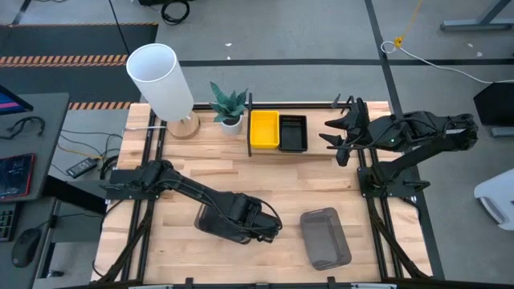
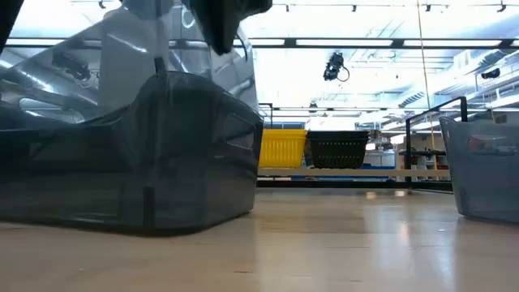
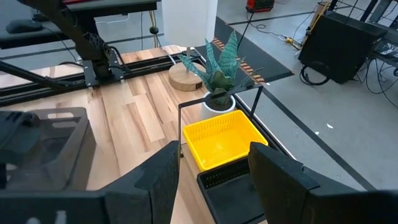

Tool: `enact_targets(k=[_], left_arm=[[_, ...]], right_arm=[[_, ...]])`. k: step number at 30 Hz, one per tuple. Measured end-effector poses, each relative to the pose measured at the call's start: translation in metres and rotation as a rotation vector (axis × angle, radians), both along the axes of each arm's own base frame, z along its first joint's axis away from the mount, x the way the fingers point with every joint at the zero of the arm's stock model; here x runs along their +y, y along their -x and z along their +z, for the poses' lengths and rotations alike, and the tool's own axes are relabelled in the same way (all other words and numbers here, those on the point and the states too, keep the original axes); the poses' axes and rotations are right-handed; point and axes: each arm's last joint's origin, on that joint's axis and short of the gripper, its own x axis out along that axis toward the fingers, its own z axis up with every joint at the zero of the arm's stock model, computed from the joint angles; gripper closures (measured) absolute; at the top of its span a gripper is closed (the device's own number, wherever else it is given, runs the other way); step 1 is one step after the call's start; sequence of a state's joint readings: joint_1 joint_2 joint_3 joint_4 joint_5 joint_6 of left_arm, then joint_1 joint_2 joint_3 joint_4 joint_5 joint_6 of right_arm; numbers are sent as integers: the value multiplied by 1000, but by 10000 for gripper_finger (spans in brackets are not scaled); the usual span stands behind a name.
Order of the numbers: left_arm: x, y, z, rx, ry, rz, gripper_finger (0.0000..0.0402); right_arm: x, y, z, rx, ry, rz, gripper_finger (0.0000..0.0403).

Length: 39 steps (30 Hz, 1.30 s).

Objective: Stack baskets on shelf by color
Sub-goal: Stack the top left gray bin on the bottom center gray bin, then stack the right gray bin on the left gray bin

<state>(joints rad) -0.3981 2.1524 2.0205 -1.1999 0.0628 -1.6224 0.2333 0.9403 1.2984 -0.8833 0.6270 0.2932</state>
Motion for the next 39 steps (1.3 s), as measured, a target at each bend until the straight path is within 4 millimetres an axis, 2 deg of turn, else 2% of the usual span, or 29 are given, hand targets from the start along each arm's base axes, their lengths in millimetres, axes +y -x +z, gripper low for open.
enact_targets(k=[7, 11, 15, 20, 25, 29, 33, 39], left_arm=[[-2, -7, -1, -55, 15, -61, 293], [9, -5, 18, -96, 13, -90, 240], [16, -4, 32, -89, 3, -99, 213], [16, -6, 41, -166, -102, -171, 214], [14, -10, 38, -200, -143, -181, 235], [10, -27, 56, -450, -200, -265, 257], [7, -42, 69, -674, -342, -449, 275], [6, -45, 73, -728, -385, -500, 280]], right_arm=[[1, 1, -3, 24, -26, 63, 206], [4, -3, -15, 71, -67, 117, 206], [7, -5, -22, 93, -124, 168, 206], [14, -7, -34, 153, -204, 323, 206], [21, -8, -52, 223, -250, 352, 206], [28, -6, -59, 263, -284, 371, 206], [34, -3, -60, 294, -313, 448, 206], [45, -11, -68, 378, -273, 586, 206]])
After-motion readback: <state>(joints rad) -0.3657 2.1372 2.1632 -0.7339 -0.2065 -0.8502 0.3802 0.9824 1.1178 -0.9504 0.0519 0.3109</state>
